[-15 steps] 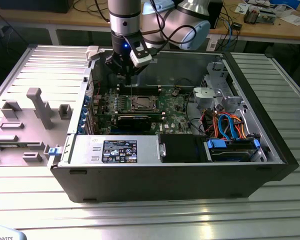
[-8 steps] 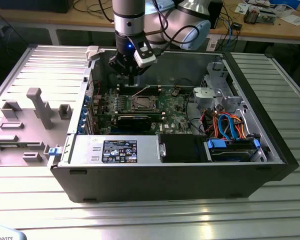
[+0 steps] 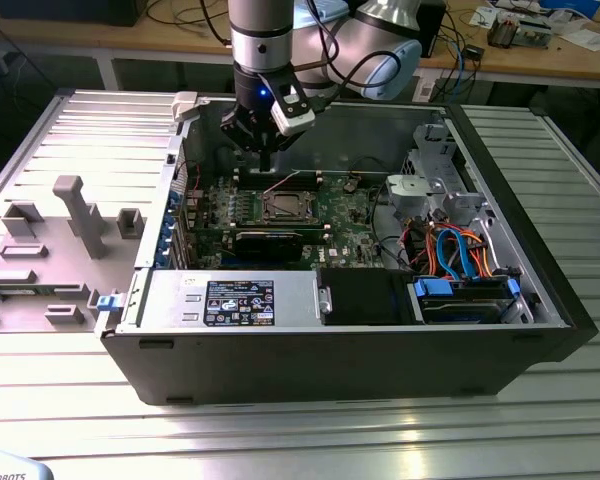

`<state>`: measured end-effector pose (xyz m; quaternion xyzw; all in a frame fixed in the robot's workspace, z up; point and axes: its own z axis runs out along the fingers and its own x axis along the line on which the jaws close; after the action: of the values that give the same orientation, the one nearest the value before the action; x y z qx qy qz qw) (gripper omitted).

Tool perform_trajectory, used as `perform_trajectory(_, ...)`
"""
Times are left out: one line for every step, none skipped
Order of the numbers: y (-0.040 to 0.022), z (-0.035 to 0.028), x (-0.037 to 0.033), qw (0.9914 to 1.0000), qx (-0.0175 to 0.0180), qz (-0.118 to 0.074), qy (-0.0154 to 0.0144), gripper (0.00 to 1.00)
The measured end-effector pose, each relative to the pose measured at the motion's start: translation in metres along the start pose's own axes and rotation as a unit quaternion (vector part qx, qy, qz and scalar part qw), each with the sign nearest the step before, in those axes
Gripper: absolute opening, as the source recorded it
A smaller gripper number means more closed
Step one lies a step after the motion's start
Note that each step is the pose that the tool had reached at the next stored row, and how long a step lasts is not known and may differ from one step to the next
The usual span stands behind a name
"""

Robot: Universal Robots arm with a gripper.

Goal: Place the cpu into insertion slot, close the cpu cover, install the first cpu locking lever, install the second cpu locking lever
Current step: 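Install the first cpu locking lever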

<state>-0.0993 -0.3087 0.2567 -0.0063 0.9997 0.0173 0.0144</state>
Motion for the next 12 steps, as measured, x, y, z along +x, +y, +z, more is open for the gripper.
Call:
perform_trajectory(0.0000, 0.0002, 0.0000, 1.00000, 0.0000, 0.000, 0.0000, 0.11)
perform_trajectory(0.0000, 0.0004, 0.0000, 1.00000, -0.0001, 0.000, -0.0001, 0.11)
perform_trajectory(-0.0002, 0.0007, -0.0001, 1.00000, -0.0021, 0.000, -0.0001, 0.11)
perform_trajectory(-0.0006, 0.0009, -0.0001, 0.99998, -0.0070, 0.000, -0.0002, 0.11)
perform_trajectory(-0.0013, 0.0010, 0.0000, 0.99986, -0.0166, 0.000, -0.0002, 0.11)
perform_trajectory(-0.0014, 0.0011, 0.0000, 0.99985, -0.0174, 0.000, -0.0003, 0.11)
perform_trajectory(-0.0014, 0.0011, 0.0000, 0.99985, -0.0174, 0.000, -0.0002, 0.11)
perform_trajectory(-0.0014, 0.0011, 0.0000, 0.99985, -0.0174, 0.001, -0.0002, 0.11)
perform_trajectory(-0.0014, 0.0012, 0.0000, 0.99985, -0.0173, 0.001, -0.0002, 0.11)
perform_trajectory(-0.0014, 0.0017, -0.0006, 0.99985, -0.0175, 0.000, -0.0003, 0.11)
perform_trajectory(-0.0015, 0.0023, -0.0012, 0.99984, -0.0176, 0.000, -0.0003, 0.11)
perform_trajectory(-0.0015, 0.0032, -0.0021, 0.99984, -0.0177, 0.001, -0.0003, 0.11)
